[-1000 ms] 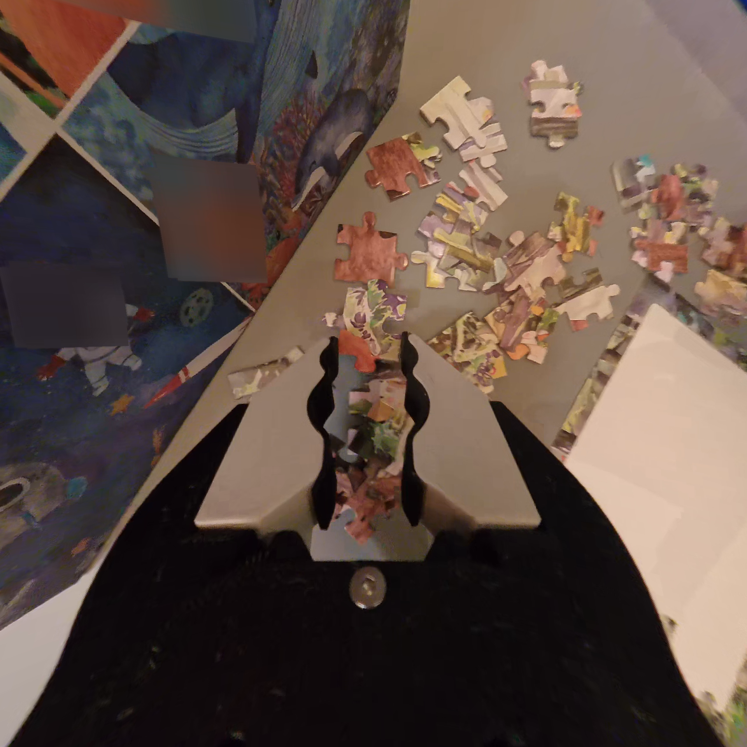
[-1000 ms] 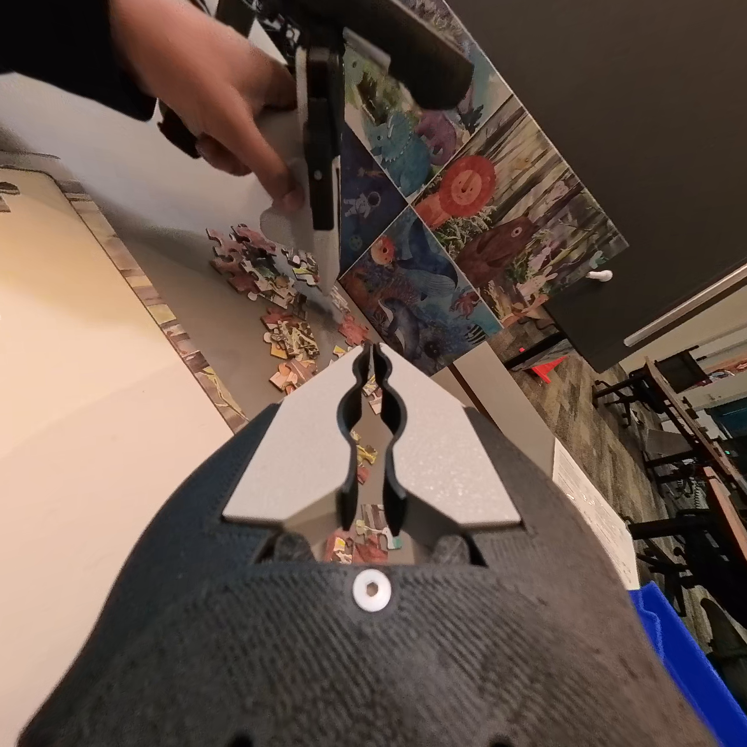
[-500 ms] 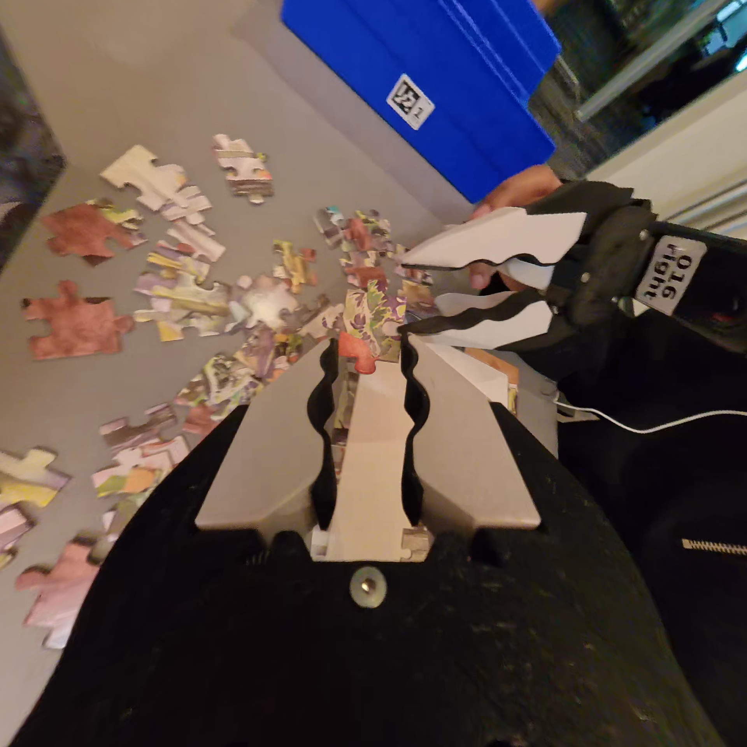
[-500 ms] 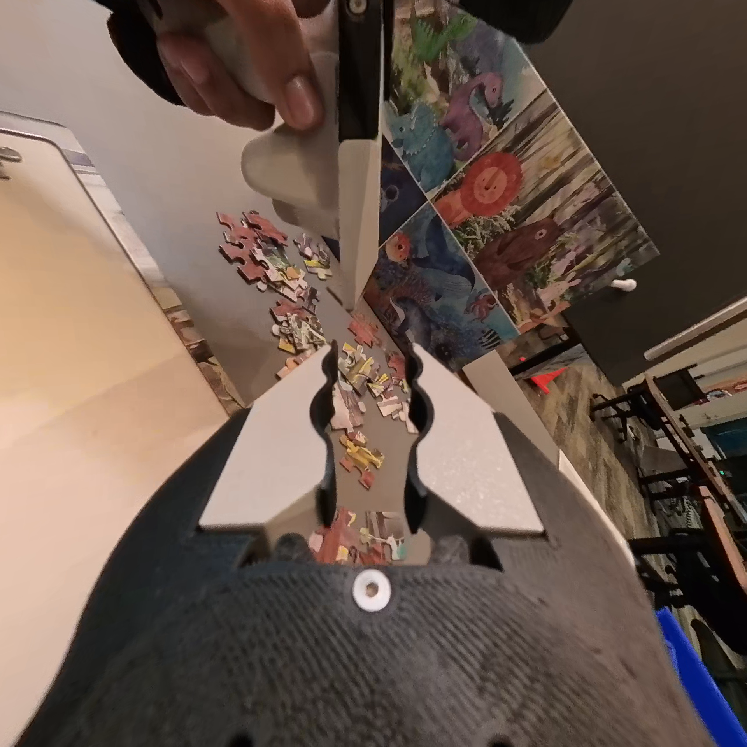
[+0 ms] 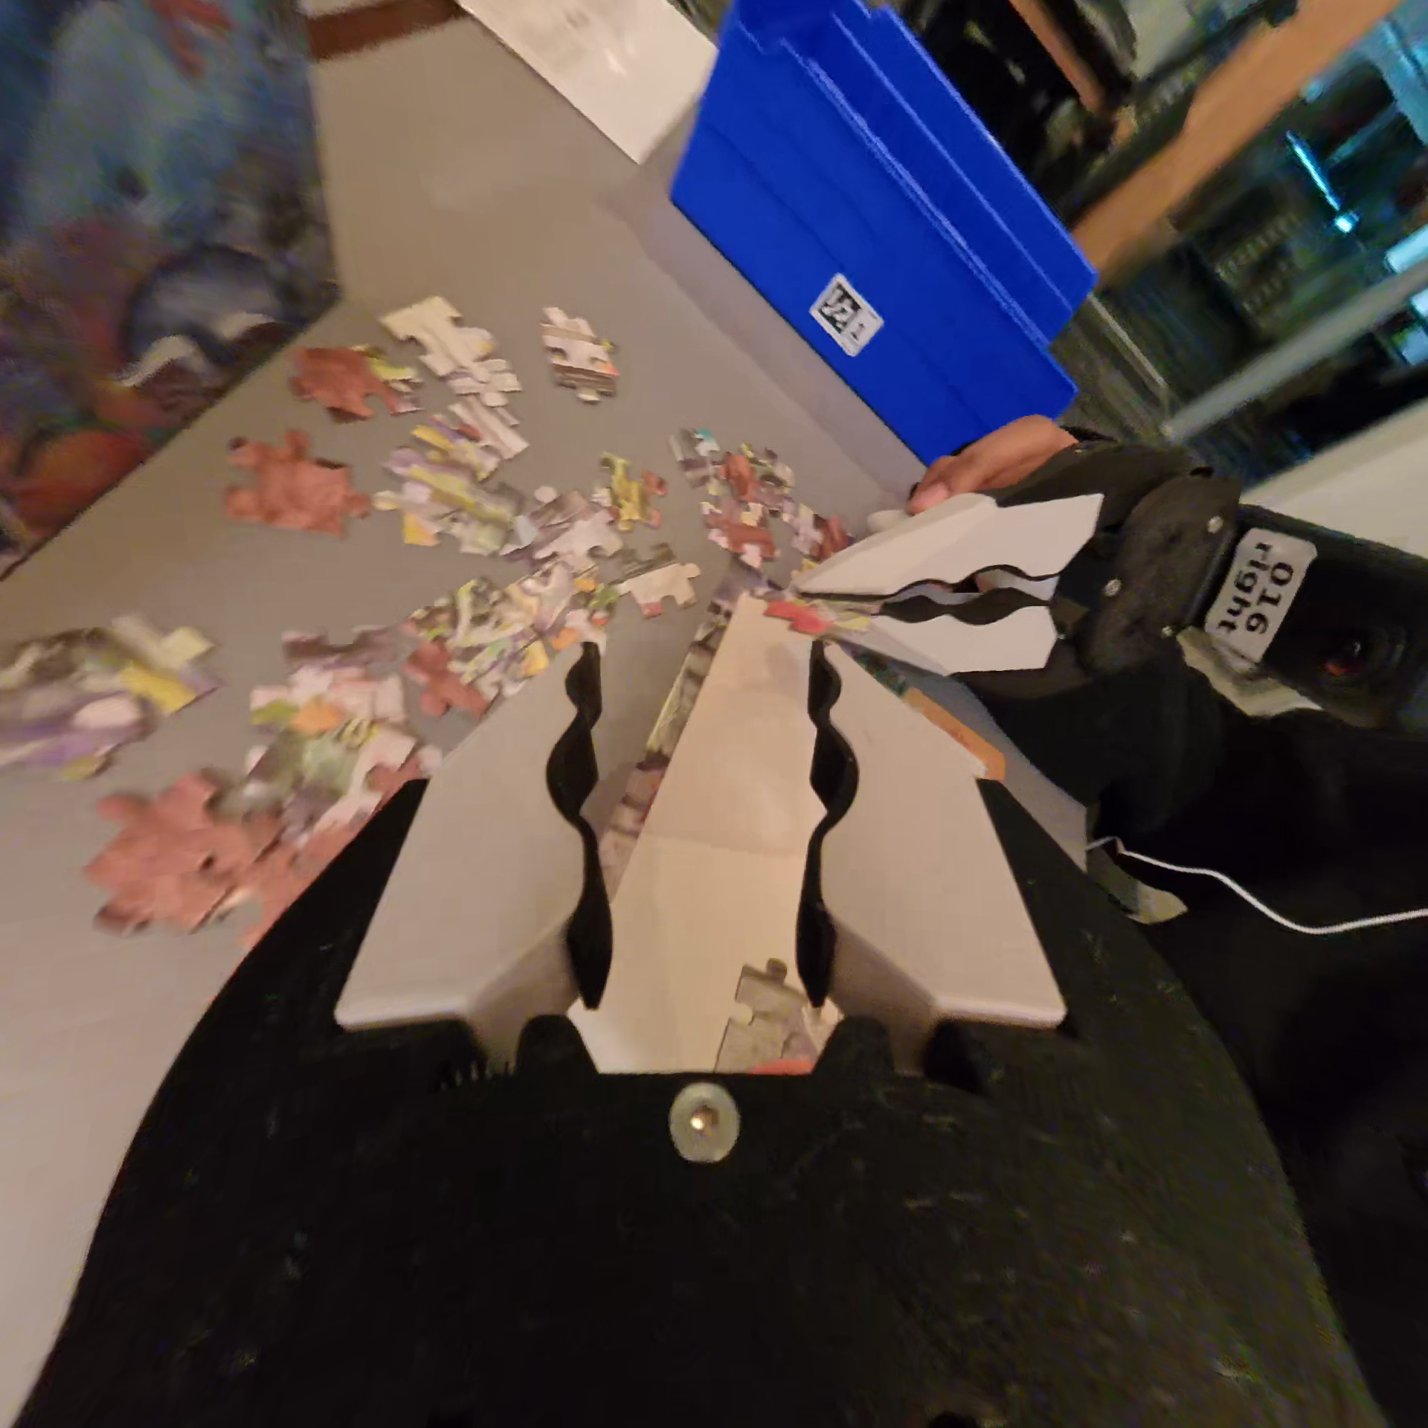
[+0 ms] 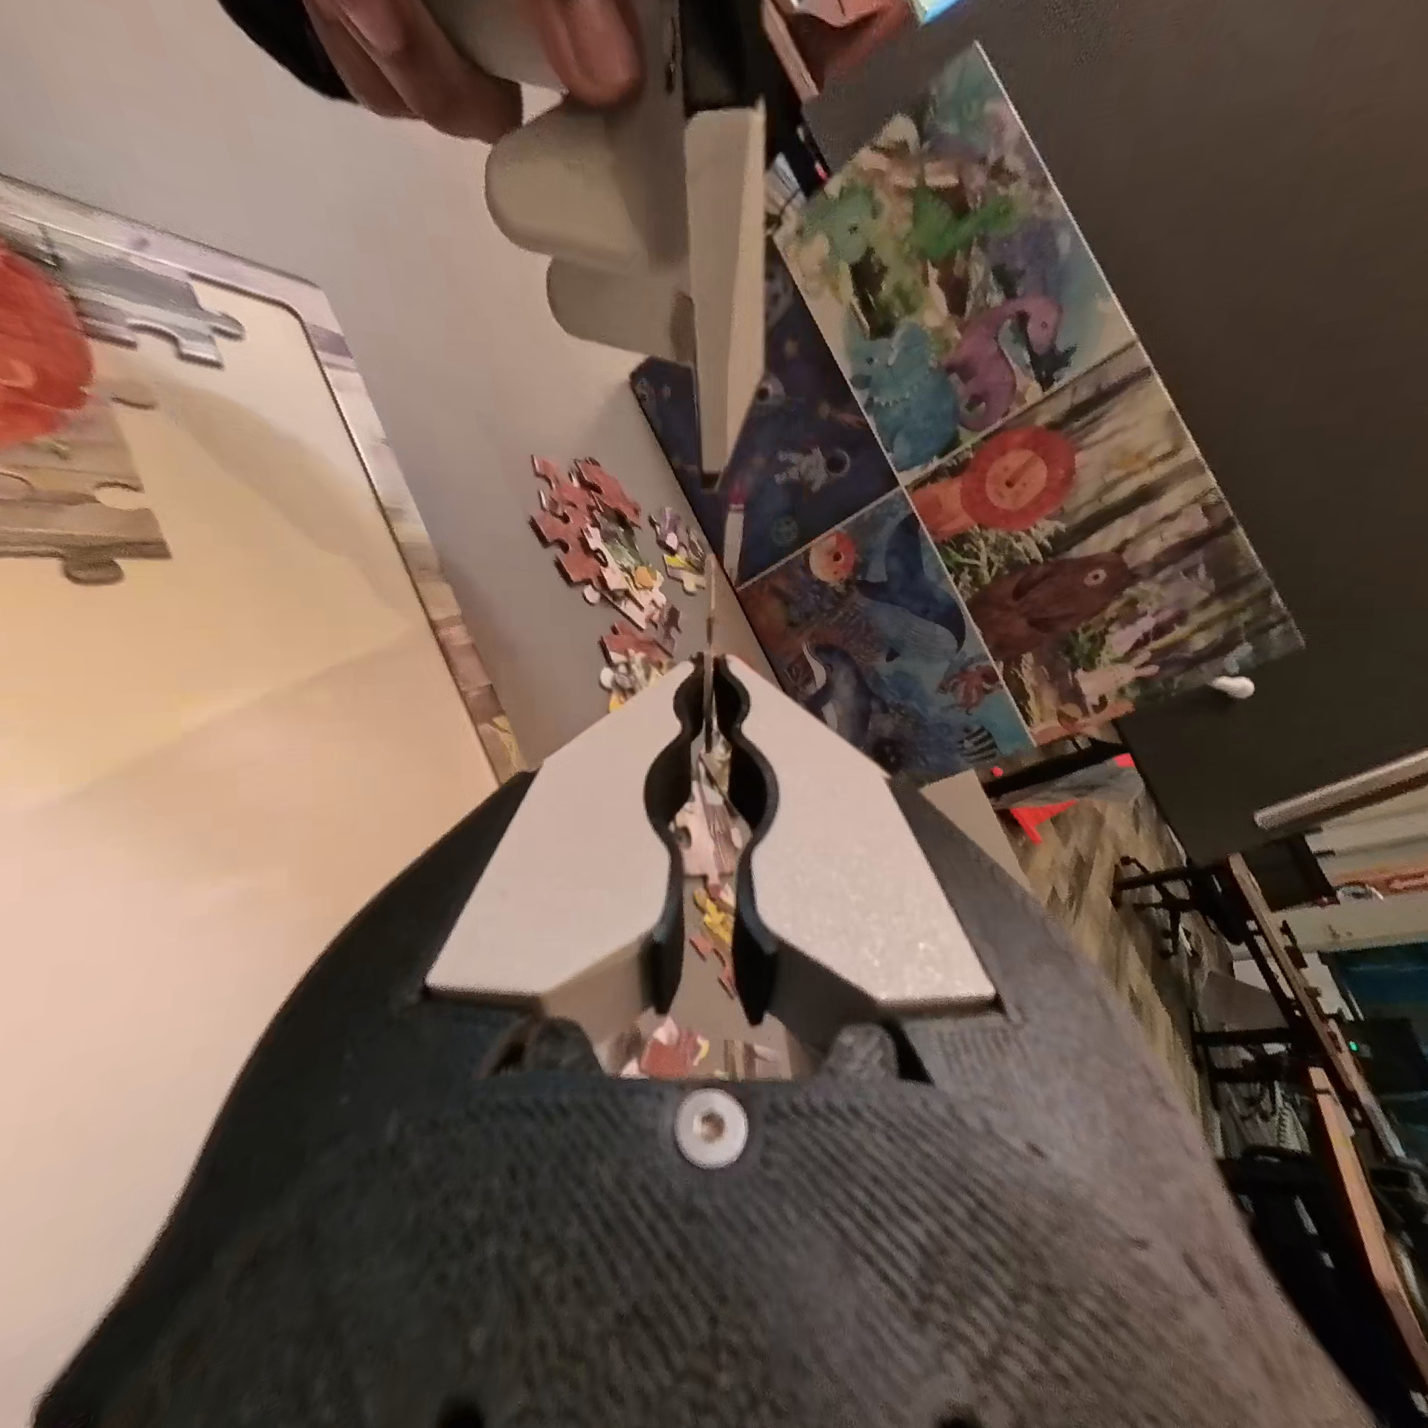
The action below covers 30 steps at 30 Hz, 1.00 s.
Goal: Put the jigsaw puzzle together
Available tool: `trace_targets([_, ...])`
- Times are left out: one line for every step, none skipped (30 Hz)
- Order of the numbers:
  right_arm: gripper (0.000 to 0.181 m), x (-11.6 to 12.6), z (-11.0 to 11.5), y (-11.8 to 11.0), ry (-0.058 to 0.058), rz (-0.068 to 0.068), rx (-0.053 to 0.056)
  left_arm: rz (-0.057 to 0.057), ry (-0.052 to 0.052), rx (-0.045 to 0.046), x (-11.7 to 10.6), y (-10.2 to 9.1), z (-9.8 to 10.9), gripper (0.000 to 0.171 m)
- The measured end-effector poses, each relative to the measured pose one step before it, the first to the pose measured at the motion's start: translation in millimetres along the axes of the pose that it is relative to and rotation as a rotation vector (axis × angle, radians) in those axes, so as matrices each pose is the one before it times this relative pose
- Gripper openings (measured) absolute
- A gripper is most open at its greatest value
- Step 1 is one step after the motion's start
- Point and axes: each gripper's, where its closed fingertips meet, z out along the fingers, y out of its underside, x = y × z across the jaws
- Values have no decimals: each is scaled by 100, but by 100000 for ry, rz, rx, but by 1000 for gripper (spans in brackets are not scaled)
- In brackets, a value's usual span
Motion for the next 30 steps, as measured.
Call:
trace_targets([0,-329,4,-436,-676,-937,954,336,-2621,2279,-381,541,-1006,54])
trace_targets([0,-355,-18,-506,-721,-826,1233,649,-1771,2014,-271,617,-936,53])
trace_targets([0,-385,-32,-614,-796,-778,1795,653,-843,1517,-117,751,-851,53])
trace_targets([0,-456,-36,-731,-964,-857,2430,633,213,842,52,912,-806,53])
trace_targets([0,-598,-2,-752,-1452,-957,2620,871,30,2532,45,817,-768,53])
trace_targets([0,-729,47,-708,-1973,-1425,2380,899,-141,4648,10,596,-704,52])
trace_targets([0,-804,100,-685,-1983,-2342,2219,679,522,4305,89,597,-610,50])
trace_targets([0,-762,159,-660,-1396,-3047,1946,-80,1551,2360,208,674,-503,46])
trace_targets([0,-675,211,-602,-639,-3374,1496,-1383,2662,1081,298,605,-382,44])
trace_targets([0,-559,239,-560,134,-3709,1045,-1690,3927,284,417,562,-277,44])
trace_targets([0,-410,240,-487,1159,-4494,519,-1916,3468,-500,289,577,-173,45])
trace_targets([0,-269,231,-376,2088,-5546,-190,-2466,2306,-437,64,483,-98,44])
trace_targets([0,-125,175,-302,3033,-6848,-856,-2634,2902,-305,153,371,-44,44])
trace_targets([0,-82,111,-261,3315,-8160,-1243,-2753,4279,-21,391,216,5,44])
trace_targets([0,-111,96,-192,3217,-8902,-1606,-3318,4653,506,450,71,45,45])
trace_targets([0,-107,94,-144,3213,-8960,-1823,-3712,4619,430,448,22,62,45])
trace_targets([0,-110,76,-184,2899,-8456,-1554,-3688,4887,385,525,14,87,46])
trace_targets([0,-116,62,-234,2389,-7210,-948,-3324,4102,720,456,-28,105,46])
trace_targets([0,-135,55,-282,1560,-5168,-346,-2510,2944,804,324,-4,123,46])
trace_targets([0,-212,58,-293,290,-2896,189,-1766,1823,23,182,114,149,46])
trace_targets([0,-208,64,-277,-450,-959,397,-918,709,-714,40,222,191,46])
trace_targets([0,-78,50,-193,-110,77,390,-318,398,-1048,27,259,222,46])
trace_targets([0,19,26,-110,262,485,289,-431,248,-1006,21,244,236,45])
trace_targets([0,47,16,-4,224,773,82,-443,-212,-1044,-44,247,214,45])
trace_targets([0,68,0,60,173,898,-62,-236,-309,-1190,-63,244,203,44])
trace_targets([0,82,-7,127,175,939,-184,22,199,-1269,20,241,186,40])
trace_targets([0,95,-12,145,-10,1099,-203,152,590,-835,83,165,145,32])
trace_targets([0,-12,-12,152,-768,1407,-163,53,962,-131,115,64,96,18])
trace_targets([2,-39,2,116,-916,1813,74,-172,1988,553,256,-38,21,8])
trace_targets([7,-71,13,49,-1127,2448,503,-1271,1378,931,121,-118,-21,5])
